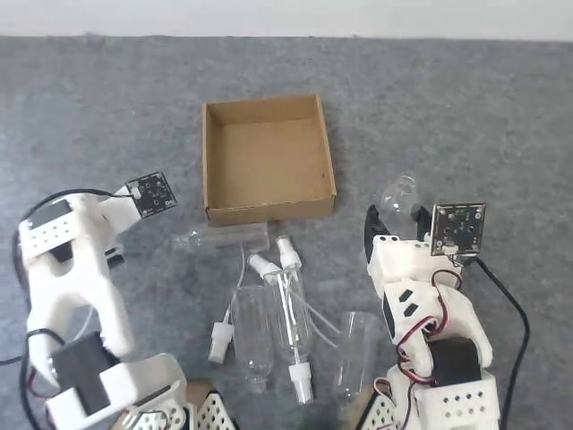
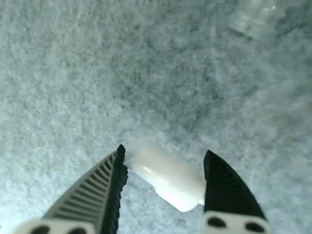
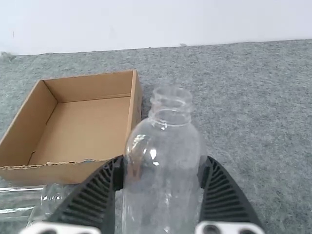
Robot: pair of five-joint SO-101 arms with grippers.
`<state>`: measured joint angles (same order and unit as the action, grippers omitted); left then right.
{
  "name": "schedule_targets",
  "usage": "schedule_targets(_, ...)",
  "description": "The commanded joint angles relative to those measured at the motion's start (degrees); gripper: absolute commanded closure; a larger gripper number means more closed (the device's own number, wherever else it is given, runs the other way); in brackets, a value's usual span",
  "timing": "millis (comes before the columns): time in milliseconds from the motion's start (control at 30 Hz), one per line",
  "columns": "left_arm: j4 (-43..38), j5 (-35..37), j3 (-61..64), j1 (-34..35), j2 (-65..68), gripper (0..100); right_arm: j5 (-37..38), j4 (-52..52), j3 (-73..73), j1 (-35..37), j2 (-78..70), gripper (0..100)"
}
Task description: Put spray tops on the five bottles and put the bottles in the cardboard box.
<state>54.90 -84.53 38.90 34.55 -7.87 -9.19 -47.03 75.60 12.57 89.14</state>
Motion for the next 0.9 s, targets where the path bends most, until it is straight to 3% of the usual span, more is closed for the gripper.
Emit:
schedule_targets(0,2.29,0.18,-0.75,0.35,-0.62,88,-0.18,1.27,-0.88,-0.48,1.19,91.1)
schedule_targets(100,2.81,2.64,-0.84,0.35,-0.7,88,-0.18,1.27,-0.88,-0.48,1.19,91.1)
schedule_targets(300,2.81,11.25,-0.84,0.35,-0.97,76,-0.18,1.19,-0.88,-0.57,1.27,91.1)
schedule_targets(667,2.81,16.97,-2.59,1.58,-0.7,75,-0.18,1.19,-0.88,-0.57,1.27,91.1)
schedule_targets(867,2.81,18.99,-2.95,1.67,-0.62,69,-0.18,1.1,-0.88,-0.57,1.27,91.1)
